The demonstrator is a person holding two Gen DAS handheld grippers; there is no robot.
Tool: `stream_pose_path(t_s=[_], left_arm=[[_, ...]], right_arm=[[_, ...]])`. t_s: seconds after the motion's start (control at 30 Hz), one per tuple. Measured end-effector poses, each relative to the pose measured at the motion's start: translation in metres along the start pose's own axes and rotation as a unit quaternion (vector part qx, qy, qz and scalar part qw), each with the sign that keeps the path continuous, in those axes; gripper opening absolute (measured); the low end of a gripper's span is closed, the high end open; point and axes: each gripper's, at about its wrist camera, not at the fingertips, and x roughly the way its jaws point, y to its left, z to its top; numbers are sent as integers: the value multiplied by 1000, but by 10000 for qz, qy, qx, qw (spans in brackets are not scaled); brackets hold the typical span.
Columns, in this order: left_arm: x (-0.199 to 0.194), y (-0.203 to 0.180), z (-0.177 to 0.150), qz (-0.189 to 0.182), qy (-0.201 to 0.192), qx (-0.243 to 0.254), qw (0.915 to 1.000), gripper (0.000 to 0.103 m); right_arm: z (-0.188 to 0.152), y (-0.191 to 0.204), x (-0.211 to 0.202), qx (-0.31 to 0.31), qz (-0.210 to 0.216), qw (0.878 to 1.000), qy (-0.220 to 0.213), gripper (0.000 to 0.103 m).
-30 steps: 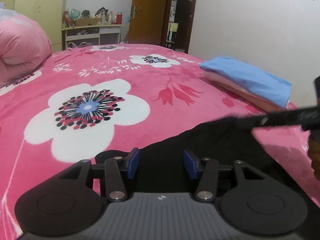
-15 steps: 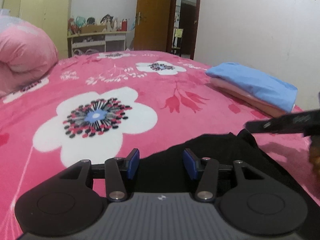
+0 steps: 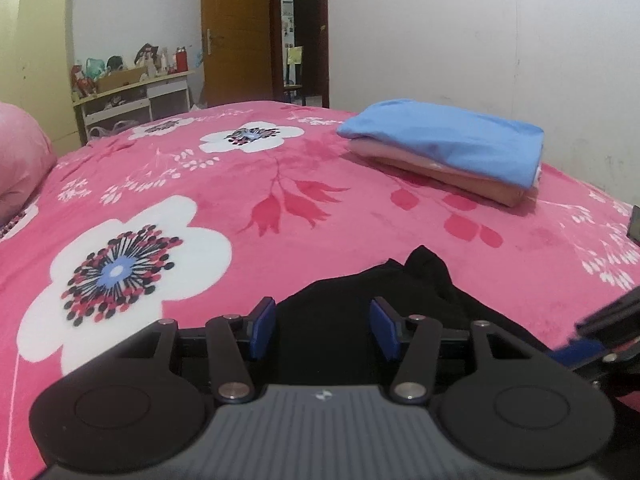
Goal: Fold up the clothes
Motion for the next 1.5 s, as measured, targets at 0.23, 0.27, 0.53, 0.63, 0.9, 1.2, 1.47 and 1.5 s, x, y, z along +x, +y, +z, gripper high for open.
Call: stream_pose_path(t_s=[0.23, 0.27, 0.53, 0.63, 0.9, 1.2, 1.47, 1.5], left_arm=[[1, 11, 0, -48, 73, -313, 9995, 54], [1, 12, 0, -46, 80, -343, 9994, 54], [-31, 16, 11, -620, 32, -802, 9948, 54], [-30, 8, 15, -1269, 456, -948, 9863, 54], [-4, -30, 18, -1325, 1309, -634, 9805, 52], [4, -60, 24, -655, 1487, 13, 9867, 22], [-2, -4, 12, -1563, 821, -2045, 9628, 6], [-2, 4, 9, -1700, 737, -2311, 9551, 6]], right_arm=[[-11, 2, -26, 348, 117, 9970, -683, 1], [-15, -1, -24, 481, 62, 9969, -617, 1], [-24, 8, -26, 339, -202, 9975, -591, 6], [-28, 18, -22, -168, -364, 9977, -544, 5], [-40, 44, -24, -1189, -747, 9886, -550, 27], [-59, 52, -39, -1777, -767, 9785, -714, 45], [-57, 34, -49, -1068, -507, 9873, -1063, 45], [-56, 31, -50, -945, -443, 9886, -1086, 45]])
